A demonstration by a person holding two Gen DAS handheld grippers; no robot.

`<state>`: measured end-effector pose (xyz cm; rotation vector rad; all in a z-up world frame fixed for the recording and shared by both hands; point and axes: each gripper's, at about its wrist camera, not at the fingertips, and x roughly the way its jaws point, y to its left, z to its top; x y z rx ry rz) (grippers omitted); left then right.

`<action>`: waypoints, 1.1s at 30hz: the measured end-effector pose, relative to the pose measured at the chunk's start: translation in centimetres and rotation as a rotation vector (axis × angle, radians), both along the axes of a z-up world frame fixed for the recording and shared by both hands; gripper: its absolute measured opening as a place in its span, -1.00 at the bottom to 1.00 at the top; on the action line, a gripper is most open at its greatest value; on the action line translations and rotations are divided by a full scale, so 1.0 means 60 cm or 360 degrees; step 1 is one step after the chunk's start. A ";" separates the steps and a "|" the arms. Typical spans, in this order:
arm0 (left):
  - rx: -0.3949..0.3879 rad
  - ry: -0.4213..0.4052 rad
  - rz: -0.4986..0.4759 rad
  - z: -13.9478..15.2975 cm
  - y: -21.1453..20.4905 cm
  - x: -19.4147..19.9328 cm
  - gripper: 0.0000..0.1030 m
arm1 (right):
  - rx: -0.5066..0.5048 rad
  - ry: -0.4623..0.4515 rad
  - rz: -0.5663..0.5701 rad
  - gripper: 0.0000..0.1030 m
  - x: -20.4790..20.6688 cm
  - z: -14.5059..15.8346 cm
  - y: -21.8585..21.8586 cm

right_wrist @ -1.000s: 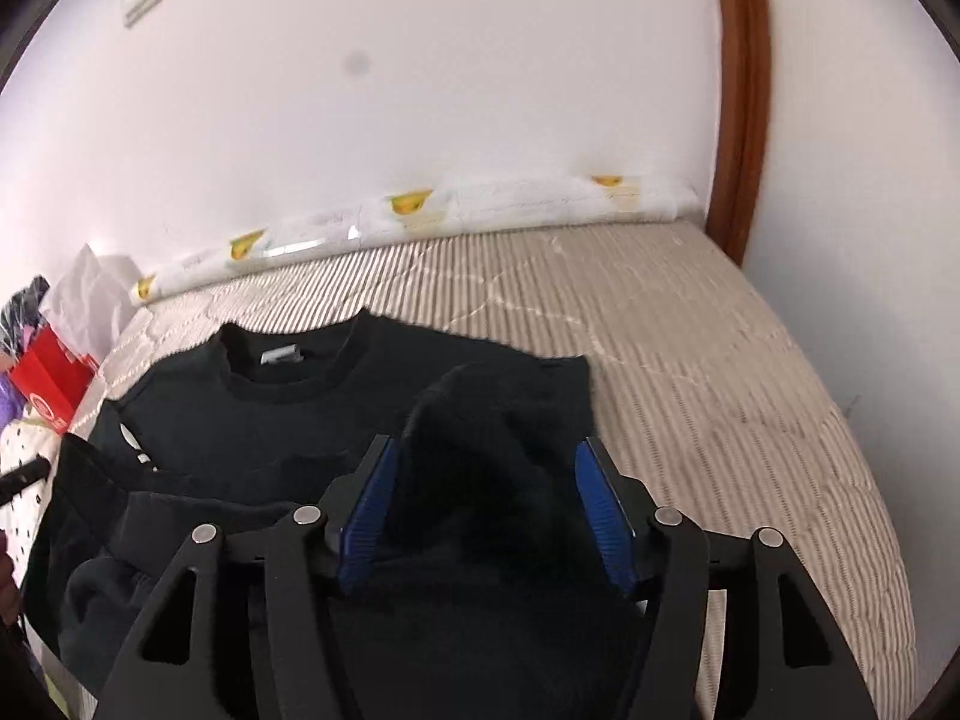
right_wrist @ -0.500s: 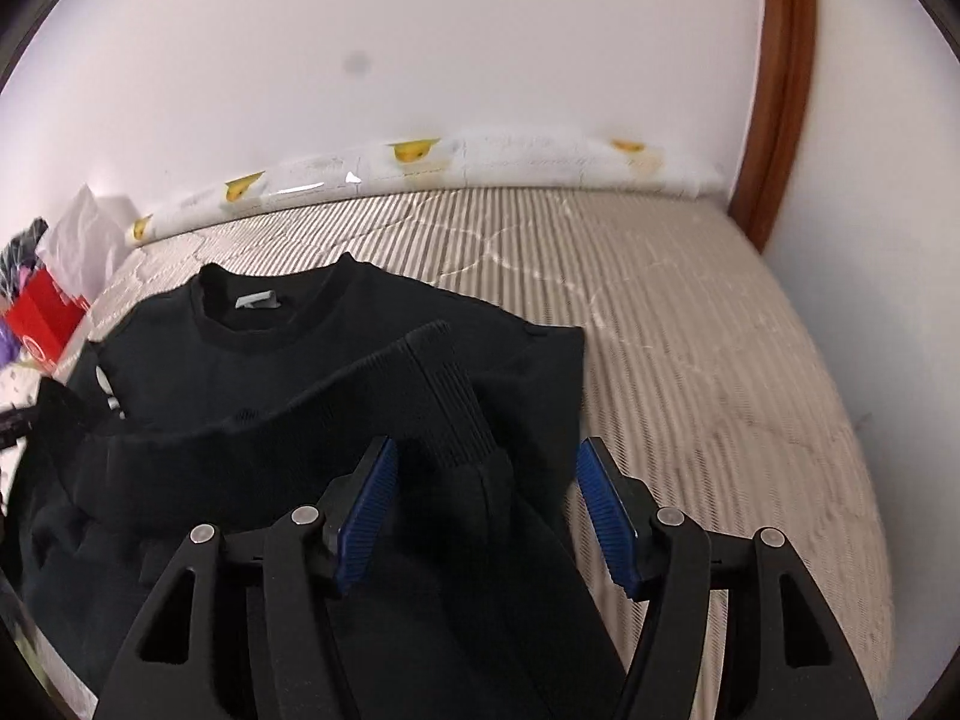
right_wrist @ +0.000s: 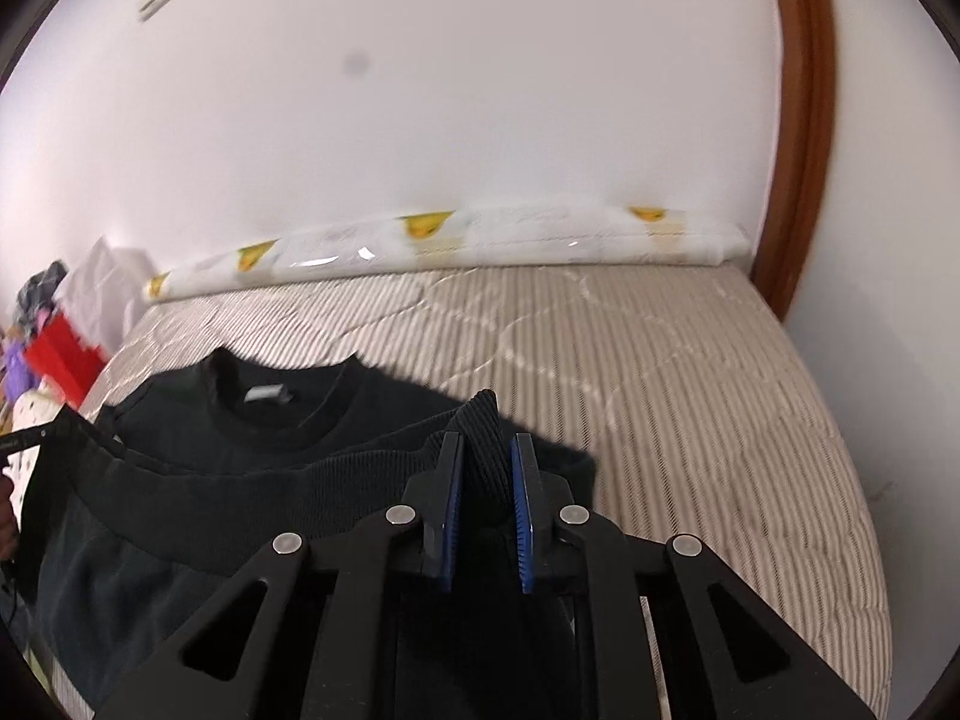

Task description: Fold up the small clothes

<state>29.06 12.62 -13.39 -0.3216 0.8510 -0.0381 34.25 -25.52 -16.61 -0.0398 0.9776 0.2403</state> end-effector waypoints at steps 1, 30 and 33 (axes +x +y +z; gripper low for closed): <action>0.0004 0.0012 0.0012 -0.002 -0.004 0.015 -0.86 | -0.0001 0.0014 -0.0028 -0.72 0.009 -0.005 -0.002; 0.0159 0.0116 0.0037 -0.002 -0.014 -0.057 0.00 | -0.0072 0.0133 0.0155 -0.38 -0.153 -0.029 0.212; 0.0167 0.0114 0.0051 0.001 -0.009 -0.096 0.01 | -0.0078 0.0193 0.0195 -0.38 -0.172 -0.049 0.255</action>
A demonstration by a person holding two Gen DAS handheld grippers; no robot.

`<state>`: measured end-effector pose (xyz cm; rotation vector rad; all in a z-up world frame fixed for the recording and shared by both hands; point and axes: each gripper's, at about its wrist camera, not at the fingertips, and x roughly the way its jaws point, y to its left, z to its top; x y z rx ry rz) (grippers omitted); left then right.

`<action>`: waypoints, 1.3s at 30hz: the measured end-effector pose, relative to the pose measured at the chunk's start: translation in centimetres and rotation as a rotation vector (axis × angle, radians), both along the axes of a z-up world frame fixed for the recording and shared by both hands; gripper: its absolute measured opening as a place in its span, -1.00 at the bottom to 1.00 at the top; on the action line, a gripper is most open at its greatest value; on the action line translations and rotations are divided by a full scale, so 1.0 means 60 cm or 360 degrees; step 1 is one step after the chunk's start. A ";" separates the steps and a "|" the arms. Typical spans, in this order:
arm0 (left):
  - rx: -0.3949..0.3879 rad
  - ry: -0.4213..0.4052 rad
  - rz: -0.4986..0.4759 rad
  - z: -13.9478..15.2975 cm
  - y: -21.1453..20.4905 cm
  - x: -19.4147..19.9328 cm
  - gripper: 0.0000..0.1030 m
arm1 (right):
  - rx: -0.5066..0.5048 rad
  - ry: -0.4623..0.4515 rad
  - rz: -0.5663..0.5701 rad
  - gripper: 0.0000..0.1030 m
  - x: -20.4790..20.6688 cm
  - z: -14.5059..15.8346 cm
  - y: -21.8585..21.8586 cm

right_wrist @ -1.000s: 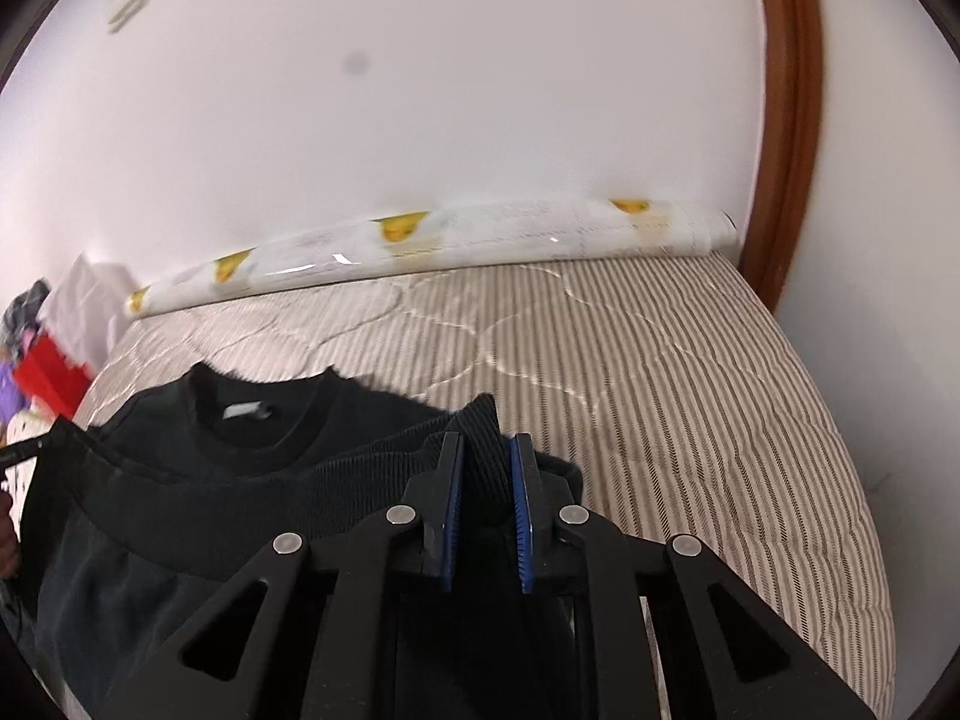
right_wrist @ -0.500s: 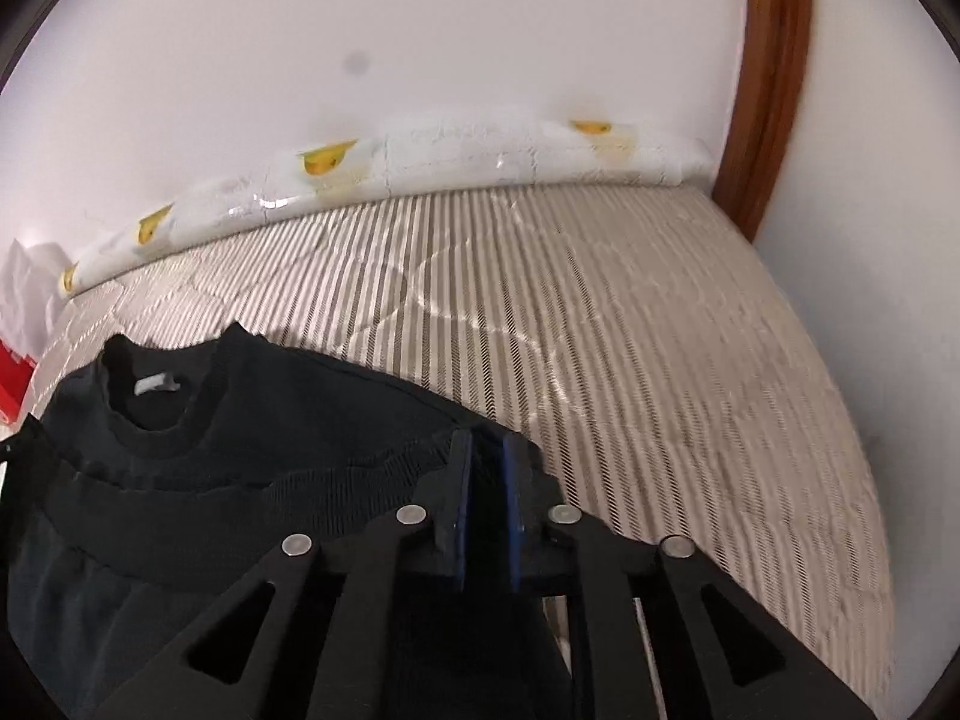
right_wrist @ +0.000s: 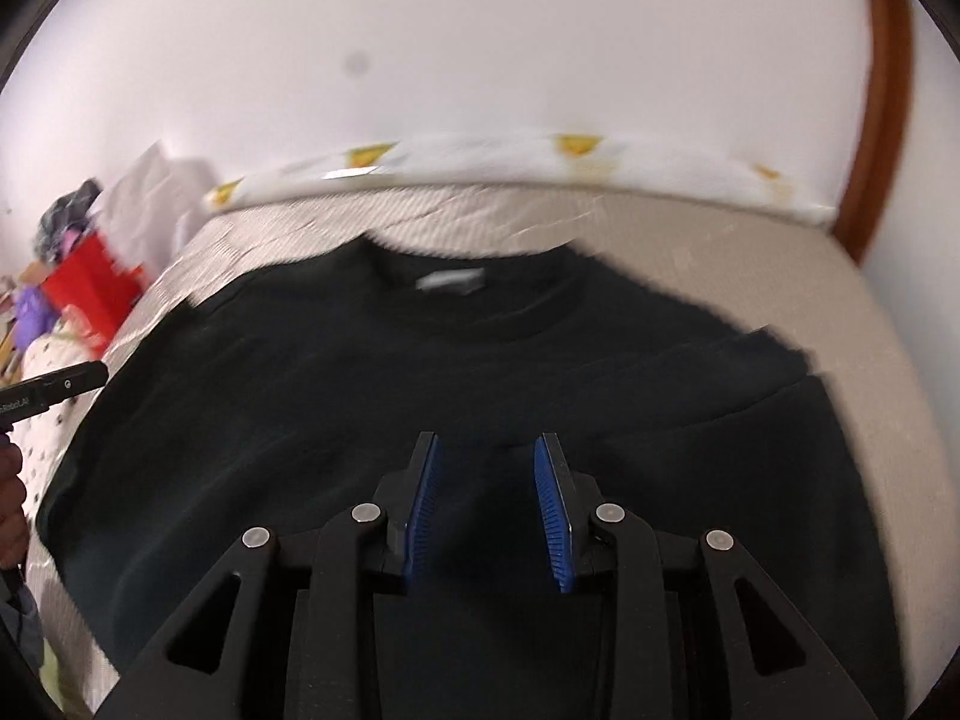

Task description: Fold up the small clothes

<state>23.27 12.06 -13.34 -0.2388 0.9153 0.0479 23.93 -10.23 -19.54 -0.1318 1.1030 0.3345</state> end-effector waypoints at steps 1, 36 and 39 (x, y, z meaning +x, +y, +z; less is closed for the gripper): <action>-0.0009 0.0003 0.0000 -0.001 0.001 -0.012 0.01 | -0.0029 0.0020 -0.0003 -0.38 -0.005 -0.007 0.011; -0.0827 -0.0214 0.0153 -0.111 0.031 -0.236 0.54 | -0.0127 -0.0176 0.0131 -0.36 -0.292 0.062 -0.050; -0.0889 -0.0230 0.0218 -0.115 0.034 -0.222 0.52 | -0.0148 -0.0188 0.0068 -0.34 -0.290 0.069 -0.071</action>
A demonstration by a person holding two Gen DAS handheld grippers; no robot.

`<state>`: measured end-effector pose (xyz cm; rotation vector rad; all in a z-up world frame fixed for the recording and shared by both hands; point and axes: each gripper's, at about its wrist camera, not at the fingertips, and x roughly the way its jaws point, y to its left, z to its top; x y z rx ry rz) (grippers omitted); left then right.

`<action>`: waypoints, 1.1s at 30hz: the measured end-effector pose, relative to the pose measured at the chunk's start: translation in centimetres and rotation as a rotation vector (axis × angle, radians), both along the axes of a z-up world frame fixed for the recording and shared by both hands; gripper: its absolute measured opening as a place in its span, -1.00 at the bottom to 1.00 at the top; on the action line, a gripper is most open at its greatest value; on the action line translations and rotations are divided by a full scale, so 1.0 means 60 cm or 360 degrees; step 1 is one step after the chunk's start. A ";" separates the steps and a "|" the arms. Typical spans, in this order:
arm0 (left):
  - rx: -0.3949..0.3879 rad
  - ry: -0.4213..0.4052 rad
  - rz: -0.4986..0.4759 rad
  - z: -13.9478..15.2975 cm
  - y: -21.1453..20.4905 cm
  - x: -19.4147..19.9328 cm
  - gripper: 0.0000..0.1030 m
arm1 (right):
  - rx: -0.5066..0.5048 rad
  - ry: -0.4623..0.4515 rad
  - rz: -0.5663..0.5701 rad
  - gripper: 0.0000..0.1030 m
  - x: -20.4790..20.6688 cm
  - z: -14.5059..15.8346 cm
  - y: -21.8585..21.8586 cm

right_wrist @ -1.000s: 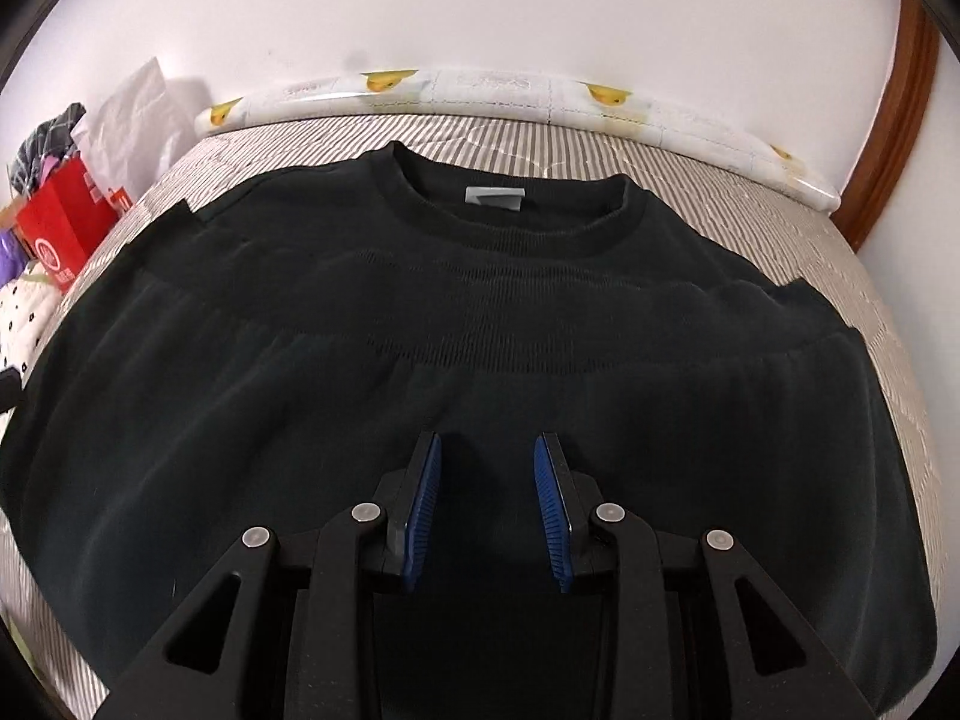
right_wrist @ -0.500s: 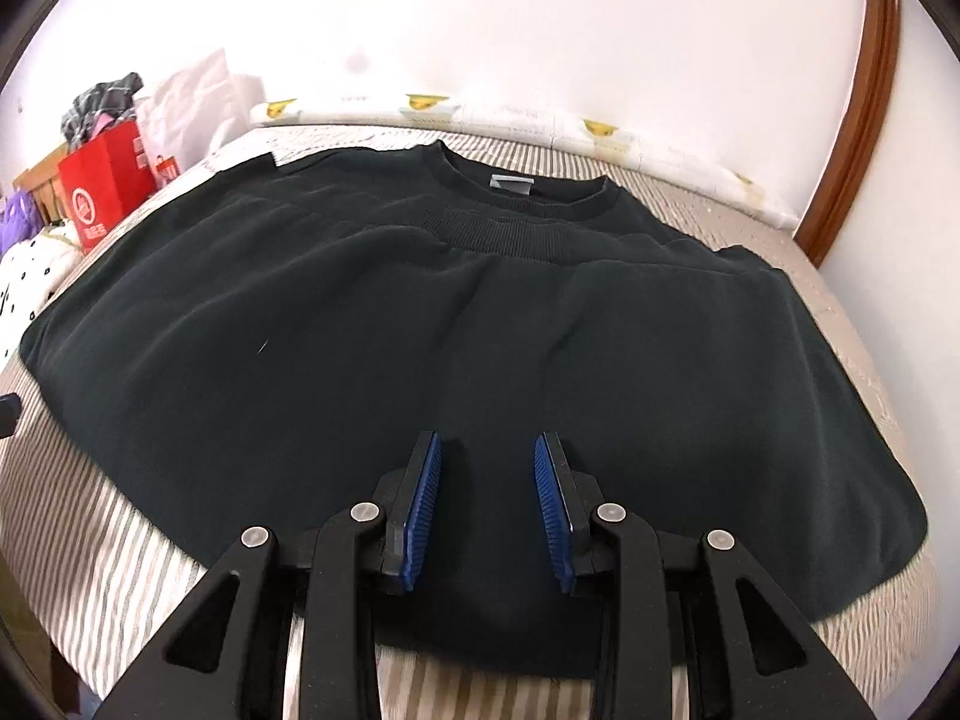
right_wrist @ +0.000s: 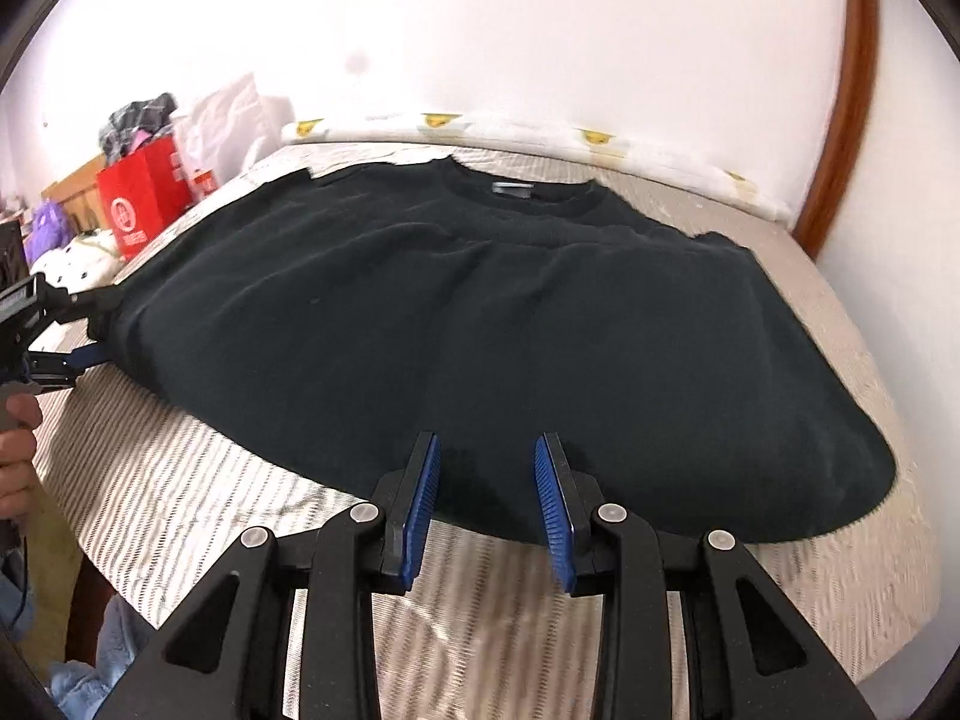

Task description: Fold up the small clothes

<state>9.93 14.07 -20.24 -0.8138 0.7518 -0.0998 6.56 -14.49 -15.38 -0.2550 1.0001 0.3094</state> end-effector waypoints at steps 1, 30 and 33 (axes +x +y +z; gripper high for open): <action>0.0022 0.0007 0.0010 0.001 -0.004 0.006 0.50 | 0.0006 0.0000 -0.0026 -0.33 0.002 0.001 -0.009; 0.0489 -0.0177 -0.0683 0.189 -0.358 0.142 -0.65 | 0.0103 -0.0210 -0.0437 -0.20 0.010 0.068 -0.210; 0.0467 -0.0112 -0.0847 0.149 -0.406 0.160 -0.65 | 0.0121 -0.0199 -0.0429 -0.11 0.006 0.070 -0.210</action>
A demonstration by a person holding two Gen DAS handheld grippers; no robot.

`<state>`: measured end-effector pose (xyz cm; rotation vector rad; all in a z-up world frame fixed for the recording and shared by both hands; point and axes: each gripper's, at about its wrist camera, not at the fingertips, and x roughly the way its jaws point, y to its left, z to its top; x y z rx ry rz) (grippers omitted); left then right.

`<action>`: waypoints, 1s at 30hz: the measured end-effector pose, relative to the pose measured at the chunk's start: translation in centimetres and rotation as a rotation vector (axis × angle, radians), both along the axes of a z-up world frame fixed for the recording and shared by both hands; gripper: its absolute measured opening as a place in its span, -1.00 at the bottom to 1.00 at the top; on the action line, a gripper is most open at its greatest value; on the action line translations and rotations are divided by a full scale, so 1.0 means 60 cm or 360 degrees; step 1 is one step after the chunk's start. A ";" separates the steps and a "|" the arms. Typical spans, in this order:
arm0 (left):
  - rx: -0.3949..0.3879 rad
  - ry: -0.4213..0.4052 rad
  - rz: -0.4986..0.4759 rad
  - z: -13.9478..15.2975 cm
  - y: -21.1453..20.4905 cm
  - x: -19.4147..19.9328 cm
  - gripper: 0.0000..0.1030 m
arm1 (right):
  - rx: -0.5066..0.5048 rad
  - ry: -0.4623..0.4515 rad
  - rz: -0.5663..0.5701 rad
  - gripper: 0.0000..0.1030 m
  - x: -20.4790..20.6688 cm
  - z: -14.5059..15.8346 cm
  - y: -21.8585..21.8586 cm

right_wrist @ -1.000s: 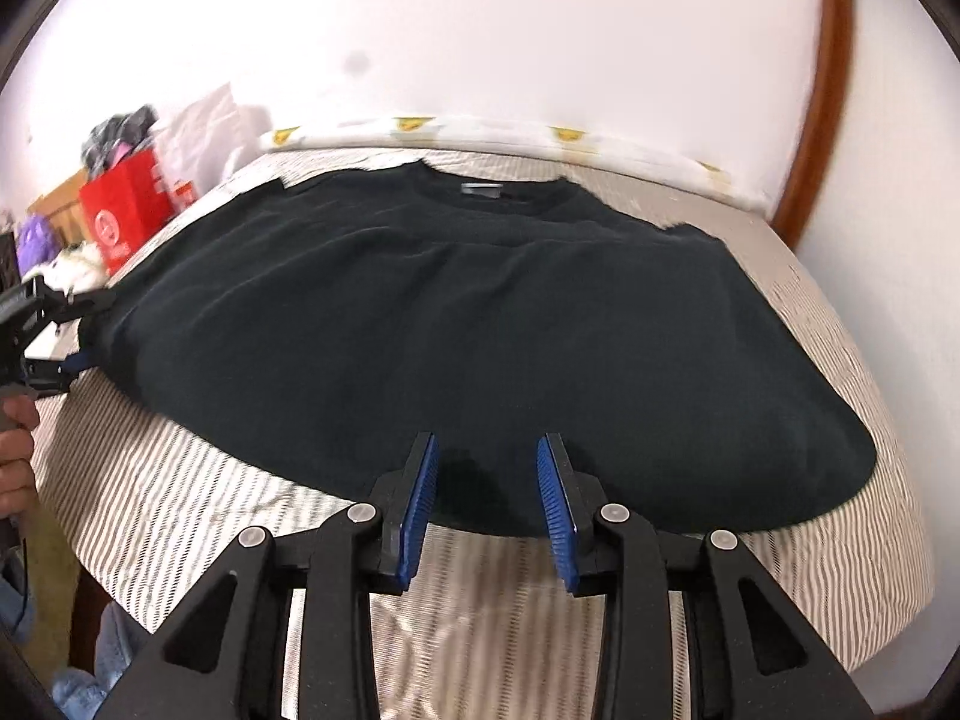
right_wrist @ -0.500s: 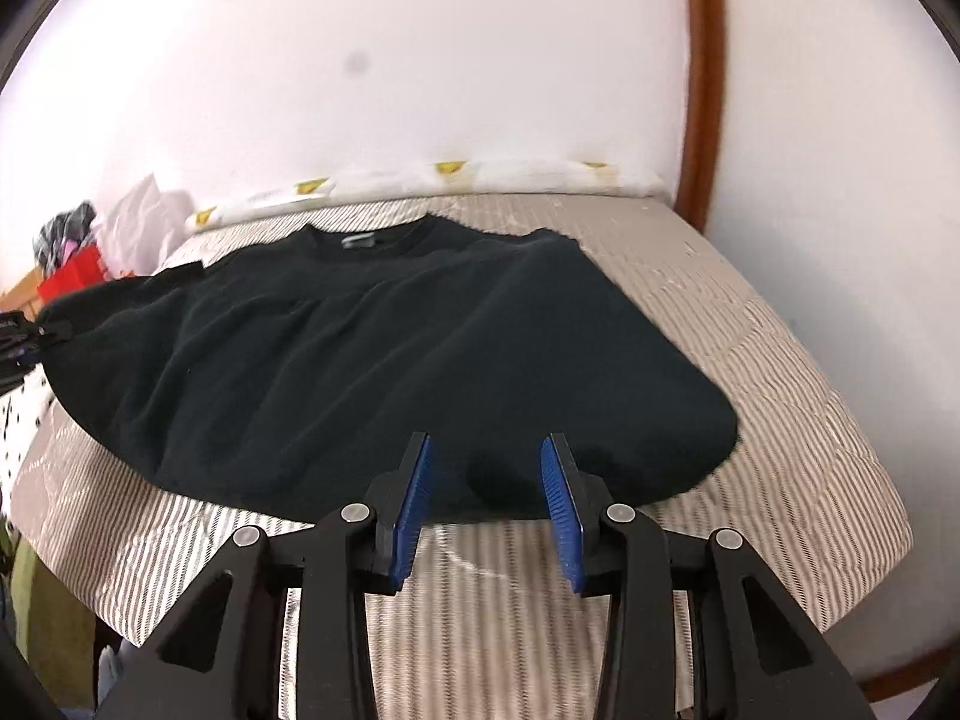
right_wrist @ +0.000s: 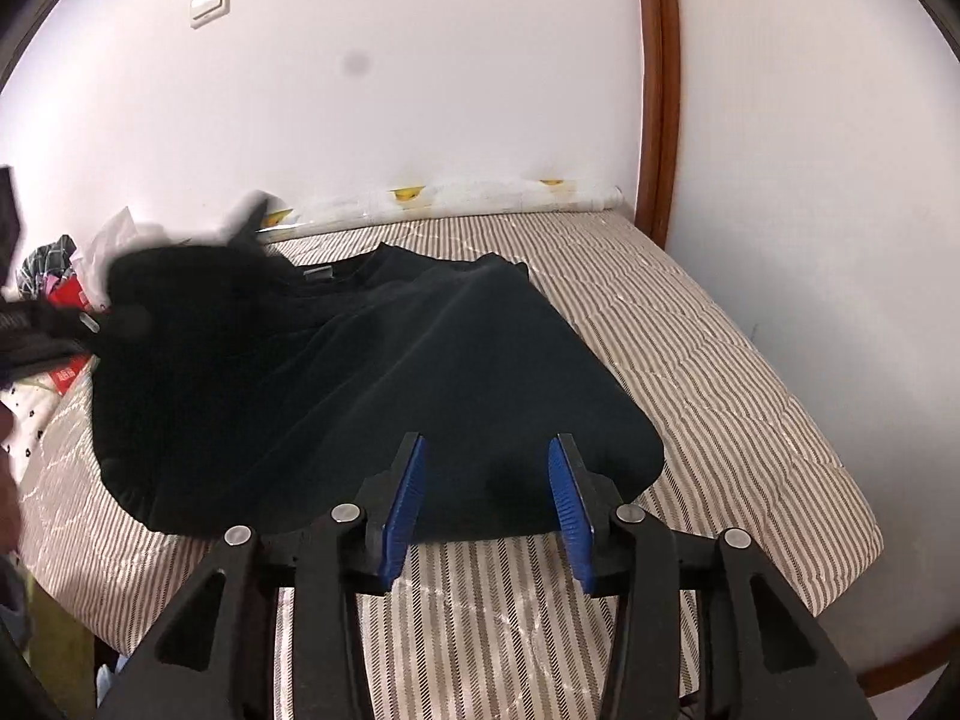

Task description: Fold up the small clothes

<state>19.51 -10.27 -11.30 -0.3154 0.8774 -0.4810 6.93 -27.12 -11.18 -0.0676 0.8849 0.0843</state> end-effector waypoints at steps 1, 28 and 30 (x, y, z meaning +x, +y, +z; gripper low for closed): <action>0.0017 0.0057 -0.0042 -0.017 -0.014 0.009 -0.65 | 0.0004 0.0004 0.0006 -0.07 0.000 0.000 0.001; 0.0166 0.0053 0.0024 -0.114 0.147 -0.104 0.47 | 0.0701 0.0323 0.0209 0.45 0.154 -0.117 0.208; 0.0157 0.0049 0.0008 -0.116 0.133 -0.091 0.47 | 0.0613 0.0270 0.0167 0.18 0.169 -0.120 0.214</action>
